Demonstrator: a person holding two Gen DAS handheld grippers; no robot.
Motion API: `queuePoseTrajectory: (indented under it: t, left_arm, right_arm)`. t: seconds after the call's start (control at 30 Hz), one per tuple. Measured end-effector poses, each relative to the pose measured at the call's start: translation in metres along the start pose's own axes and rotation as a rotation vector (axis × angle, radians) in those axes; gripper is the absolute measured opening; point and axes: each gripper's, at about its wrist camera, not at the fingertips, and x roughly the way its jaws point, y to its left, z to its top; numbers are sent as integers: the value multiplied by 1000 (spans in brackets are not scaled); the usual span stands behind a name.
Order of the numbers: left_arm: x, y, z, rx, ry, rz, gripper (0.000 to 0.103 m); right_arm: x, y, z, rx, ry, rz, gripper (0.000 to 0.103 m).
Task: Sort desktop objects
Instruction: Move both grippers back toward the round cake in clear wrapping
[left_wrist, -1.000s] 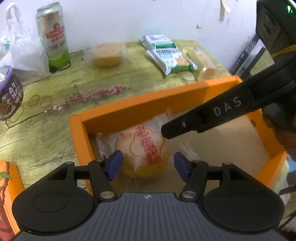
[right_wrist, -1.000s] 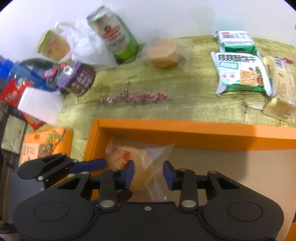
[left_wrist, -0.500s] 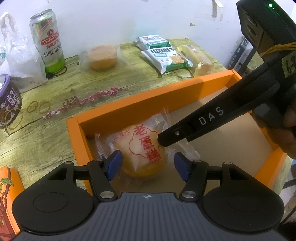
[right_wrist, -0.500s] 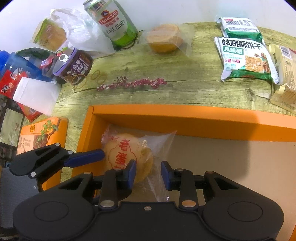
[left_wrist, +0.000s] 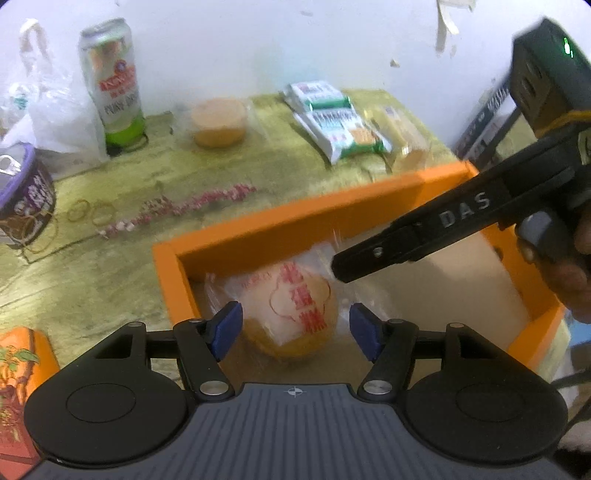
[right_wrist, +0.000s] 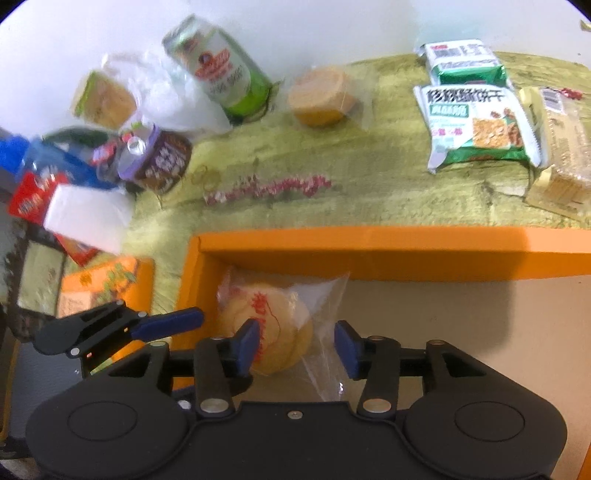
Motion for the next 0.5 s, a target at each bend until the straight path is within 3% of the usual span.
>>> queuePoseTrajectory:
  t: [0.17,0.23,0.27,0.47,0.5]
  left_arm:
    - [-20,20,31,-40,-72,15,68]
    - [-22,30,44,-64,-101,14,68]
    - [-22,35,51,-74,-115,12,68]
    - [-1,55,90,-110,-192,31,68]
    - [6,57,94,-95,-203,35,68]
  right_arm:
    - [-21,-9,24,77,-42,69,45]
    - [-29,-10,37,92,-67,87,56]
    - [-32,-10,44,97,-81,93,56]
    - [-36,-20,104,166,-150,148,57]
    - [-31,-24,113,184,-158,159,64]
